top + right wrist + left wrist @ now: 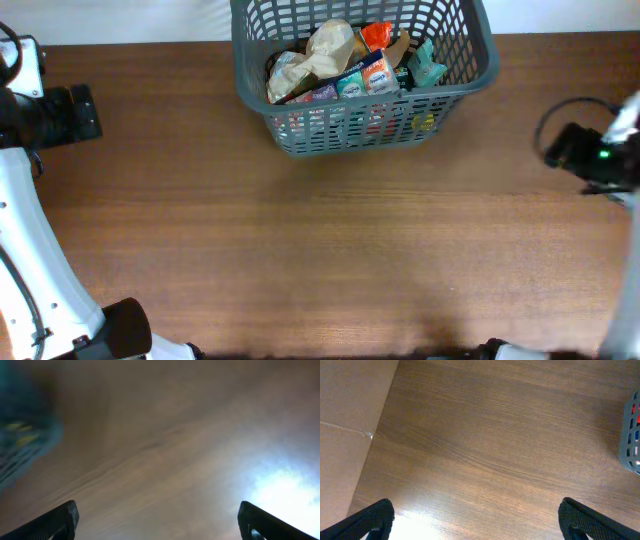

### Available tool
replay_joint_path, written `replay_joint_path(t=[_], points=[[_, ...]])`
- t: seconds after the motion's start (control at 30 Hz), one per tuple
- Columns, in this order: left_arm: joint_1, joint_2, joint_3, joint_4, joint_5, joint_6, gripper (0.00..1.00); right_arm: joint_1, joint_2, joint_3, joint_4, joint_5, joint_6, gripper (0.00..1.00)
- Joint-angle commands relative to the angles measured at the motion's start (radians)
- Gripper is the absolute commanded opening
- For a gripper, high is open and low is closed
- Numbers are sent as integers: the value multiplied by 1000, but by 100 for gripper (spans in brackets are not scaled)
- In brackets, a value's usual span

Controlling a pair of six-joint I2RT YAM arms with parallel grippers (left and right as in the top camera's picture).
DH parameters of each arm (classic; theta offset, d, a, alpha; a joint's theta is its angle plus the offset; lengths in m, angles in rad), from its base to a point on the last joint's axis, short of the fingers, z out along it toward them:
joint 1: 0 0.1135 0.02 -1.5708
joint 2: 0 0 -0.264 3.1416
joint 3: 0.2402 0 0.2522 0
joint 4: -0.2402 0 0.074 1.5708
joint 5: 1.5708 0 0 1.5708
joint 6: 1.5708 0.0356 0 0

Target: Pack container

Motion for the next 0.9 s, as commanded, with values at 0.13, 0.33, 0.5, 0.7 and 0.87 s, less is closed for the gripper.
replay_joint_path(t=[0.13, 0.33, 0.5, 0.7, 0.87], points=[[6, 5, -4, 2, 10, -9, 99, 331, -217, -16, 248, 98, 9, 99], [6, 5, -4, 2, 10, -9, 99, 384, -468, -171, 476, 98, 90, 99], [6, 5, -4, 2, 10, -9, 99, 385, -782, -471, 604, 124, 90, 99], [6, 5, -4, 2, 10, -9, 99, 385, -1128, -796, 658, 112, 93, 99], [6, 5, -4, 2, 10, -9, 99, 386, -1270, -1006, 819, 113, 113, 99]])
